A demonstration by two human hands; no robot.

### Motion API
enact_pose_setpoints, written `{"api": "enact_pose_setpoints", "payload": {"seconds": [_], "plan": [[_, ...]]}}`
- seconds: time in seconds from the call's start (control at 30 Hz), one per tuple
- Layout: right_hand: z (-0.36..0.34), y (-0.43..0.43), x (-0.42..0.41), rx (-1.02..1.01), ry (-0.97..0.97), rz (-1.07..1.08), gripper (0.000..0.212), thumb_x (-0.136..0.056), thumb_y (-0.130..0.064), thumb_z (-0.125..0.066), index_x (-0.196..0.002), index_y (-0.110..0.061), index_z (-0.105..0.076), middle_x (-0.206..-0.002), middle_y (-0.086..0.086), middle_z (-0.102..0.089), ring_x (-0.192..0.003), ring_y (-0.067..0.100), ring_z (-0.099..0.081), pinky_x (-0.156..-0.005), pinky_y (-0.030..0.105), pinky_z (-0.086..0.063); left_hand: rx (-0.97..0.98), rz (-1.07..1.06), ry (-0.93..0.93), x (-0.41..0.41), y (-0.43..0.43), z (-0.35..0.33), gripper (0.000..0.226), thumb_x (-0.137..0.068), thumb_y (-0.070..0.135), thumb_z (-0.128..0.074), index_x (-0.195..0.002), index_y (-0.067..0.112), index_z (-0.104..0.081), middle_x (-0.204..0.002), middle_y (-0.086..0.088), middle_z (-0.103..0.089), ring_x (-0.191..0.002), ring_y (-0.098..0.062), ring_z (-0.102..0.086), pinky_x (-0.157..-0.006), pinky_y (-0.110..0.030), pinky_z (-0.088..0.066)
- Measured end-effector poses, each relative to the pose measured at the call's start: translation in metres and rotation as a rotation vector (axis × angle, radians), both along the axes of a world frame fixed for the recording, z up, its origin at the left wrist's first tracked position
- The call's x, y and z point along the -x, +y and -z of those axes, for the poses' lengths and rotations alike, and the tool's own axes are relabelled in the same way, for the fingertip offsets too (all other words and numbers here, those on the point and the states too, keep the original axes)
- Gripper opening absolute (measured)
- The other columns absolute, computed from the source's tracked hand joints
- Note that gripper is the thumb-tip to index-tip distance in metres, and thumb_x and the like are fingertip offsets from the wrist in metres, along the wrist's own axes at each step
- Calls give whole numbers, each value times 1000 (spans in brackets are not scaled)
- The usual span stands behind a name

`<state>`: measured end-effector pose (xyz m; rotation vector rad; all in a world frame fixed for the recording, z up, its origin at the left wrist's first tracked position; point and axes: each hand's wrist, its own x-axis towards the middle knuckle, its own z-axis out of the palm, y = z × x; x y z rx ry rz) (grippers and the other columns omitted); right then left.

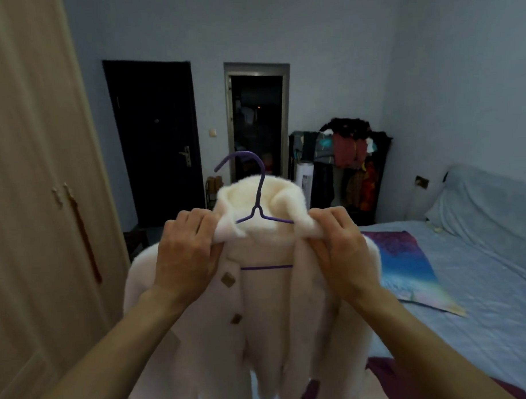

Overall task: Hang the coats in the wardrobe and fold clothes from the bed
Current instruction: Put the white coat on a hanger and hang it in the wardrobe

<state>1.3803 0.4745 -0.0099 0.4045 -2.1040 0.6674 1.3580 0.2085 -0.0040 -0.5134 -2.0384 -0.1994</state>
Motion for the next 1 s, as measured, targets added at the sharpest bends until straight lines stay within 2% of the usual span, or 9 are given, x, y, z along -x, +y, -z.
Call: {"api": "enact_pose_setpoints", "payload": {"seconds": [0.2,0.53,0.83,1.0], "plan": [[-23,28,-49,36,6,-63,36,-90,-26,-64,-124,-22,-55,-112,-4,-51,-93,16,-54,-80,36,-51,13,-49,-3,-66,26,-30,21,-87,23,-58,-100,7,-62,-97,-9,-58,-81,-32,-53,-67,-43,-39],[-21,43,-125,79,-20,-222,40,-88,-19,-67,-125,-22,-55,-114,-5,-52,-97,17,-56,-84,34,-50,20,-191,-62,-181,43,-38,26,-88,31,-54,-101,11,-62,-96,-7,-58,-84,-33,-55,-68,-43,-42],[-33,0,-167,64,-49,-358,38,-90,-23,-66,-126,-22,-55,-116,-4,-53,-100,21,-56,-85,40,-51,-11,-297,-20,-260,9,-44,23,-85,29,-53,-98,12,-59,-96,-5,-56,-85,-28,-50,-68,-38,-39],[-43,-41,-185,10,-15,-507,34,-90,-18,-65,-122,-21,-56,-114,-6,-52,-96,13,-54,-84,31,-49,-27,-325,-28,-301,-26,-44,26,-85,22,-57,-106,7,-60,-99,-8,-58,-86,-29,-51,-73,-35,-39]]}}
